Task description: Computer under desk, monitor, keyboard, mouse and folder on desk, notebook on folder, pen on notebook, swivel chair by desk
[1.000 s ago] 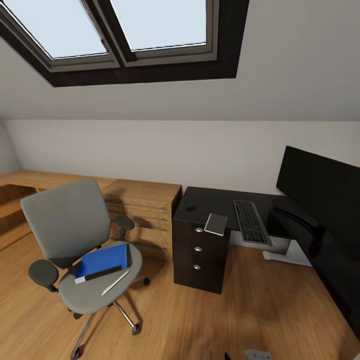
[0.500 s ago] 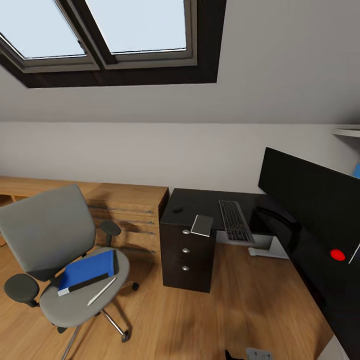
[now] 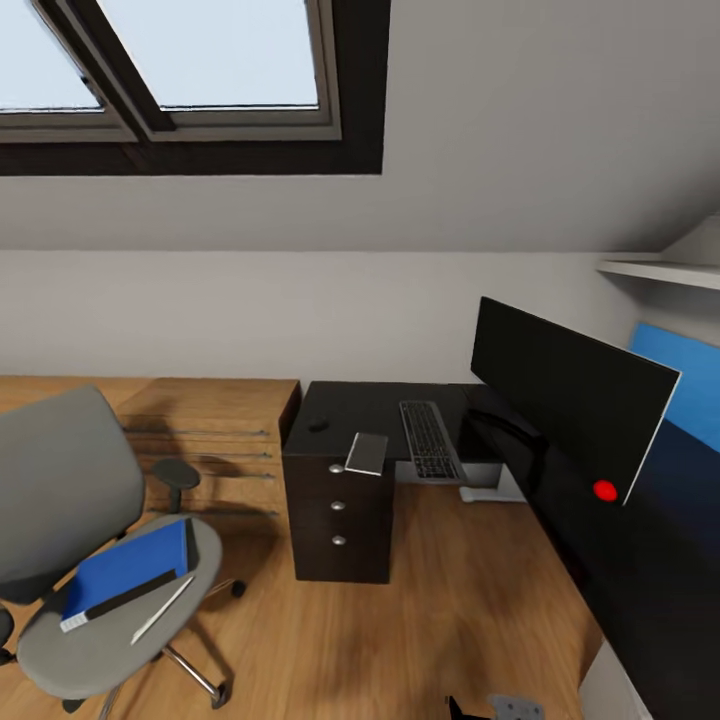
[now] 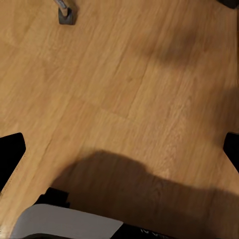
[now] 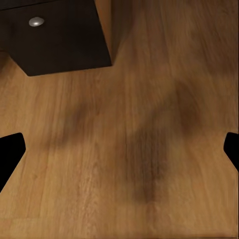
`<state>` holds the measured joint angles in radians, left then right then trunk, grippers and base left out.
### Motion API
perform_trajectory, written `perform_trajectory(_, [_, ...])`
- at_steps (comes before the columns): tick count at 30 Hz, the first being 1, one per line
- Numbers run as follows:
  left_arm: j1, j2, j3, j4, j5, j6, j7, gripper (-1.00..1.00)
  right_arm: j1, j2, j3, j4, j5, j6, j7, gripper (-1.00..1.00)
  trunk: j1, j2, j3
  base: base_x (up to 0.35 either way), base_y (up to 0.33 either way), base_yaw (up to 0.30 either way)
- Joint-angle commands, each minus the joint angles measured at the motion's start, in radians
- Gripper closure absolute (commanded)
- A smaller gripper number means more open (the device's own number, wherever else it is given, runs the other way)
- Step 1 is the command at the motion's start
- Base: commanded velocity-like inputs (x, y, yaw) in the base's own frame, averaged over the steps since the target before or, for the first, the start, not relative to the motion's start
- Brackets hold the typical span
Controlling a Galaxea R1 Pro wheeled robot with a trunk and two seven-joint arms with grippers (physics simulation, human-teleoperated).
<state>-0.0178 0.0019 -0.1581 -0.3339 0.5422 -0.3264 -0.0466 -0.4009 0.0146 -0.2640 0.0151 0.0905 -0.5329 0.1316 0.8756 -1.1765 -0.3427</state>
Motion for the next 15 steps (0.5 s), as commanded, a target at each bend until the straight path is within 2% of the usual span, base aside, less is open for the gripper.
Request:
perform_trajectory(1, [-0.001,0.001,-0.003,0.003,0.011,-0.009,-0.005,-1.00,-0.001,-0.001,-0.009,0.002,0.009,-0.004,0.001,-1.00,-0.004,0.007,0.002,0.000,0.000,-0.252])
perform_trajectory(6, [-0.001,0.003,-0.003,0.008,0.011,-0.021,-0.004,-1.00,-0.001,0.000,-0.009,0.002,0.010,-0.004,-0.002,-1.00,-0.023,0.042,0.018,0.000,0.000,-0.185])
perform_trajectory(15, [-0.001,0.004,-0.002,0.010,0.010,-0.040,-0.003,-1.00,-0.001,0.004,-0.008,0.003,0.011,-0.004,-0.003,-1.00,-0.058,0.105,0.046,0.000,0.000,-0.061])
